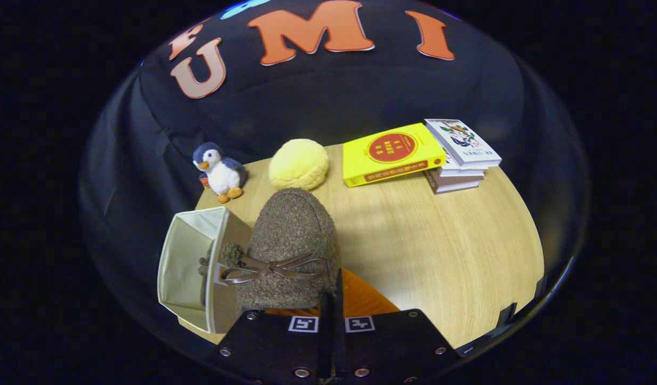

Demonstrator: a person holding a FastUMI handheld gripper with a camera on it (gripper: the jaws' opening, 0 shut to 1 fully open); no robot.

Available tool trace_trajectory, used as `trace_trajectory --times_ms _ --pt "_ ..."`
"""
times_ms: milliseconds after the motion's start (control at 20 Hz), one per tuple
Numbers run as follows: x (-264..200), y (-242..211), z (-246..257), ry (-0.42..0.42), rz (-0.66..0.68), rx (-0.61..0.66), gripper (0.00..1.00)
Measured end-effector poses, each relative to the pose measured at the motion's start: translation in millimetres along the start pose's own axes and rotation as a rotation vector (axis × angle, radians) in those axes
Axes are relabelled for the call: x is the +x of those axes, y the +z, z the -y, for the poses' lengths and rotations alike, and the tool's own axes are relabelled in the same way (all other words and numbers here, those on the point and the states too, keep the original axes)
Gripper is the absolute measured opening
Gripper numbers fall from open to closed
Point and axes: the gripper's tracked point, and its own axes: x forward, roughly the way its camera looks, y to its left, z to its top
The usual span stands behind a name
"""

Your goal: Open the storage box then place both shoes into the box .Put the left shoe in first, then the right shoe, with the right side of both shoes facing outward in a uniform manner.

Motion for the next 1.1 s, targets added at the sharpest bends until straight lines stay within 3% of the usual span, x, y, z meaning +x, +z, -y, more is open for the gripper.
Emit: trace_trajectory --times_ms 400,800,900,1100 --pt "7.4 -2.6 -132.6 0.095 -0.034 -0.081 0.04" --pt "44.1 -25.5 -168.8 0.058 -0.076 -0.105 0.04" --pt "50.6 -33.0 -169.3 0.046 -0.096 -0.114 0.08" --pt "43.3 -25.6 -178.4 0.078 -0.054 -0.130 0.32"
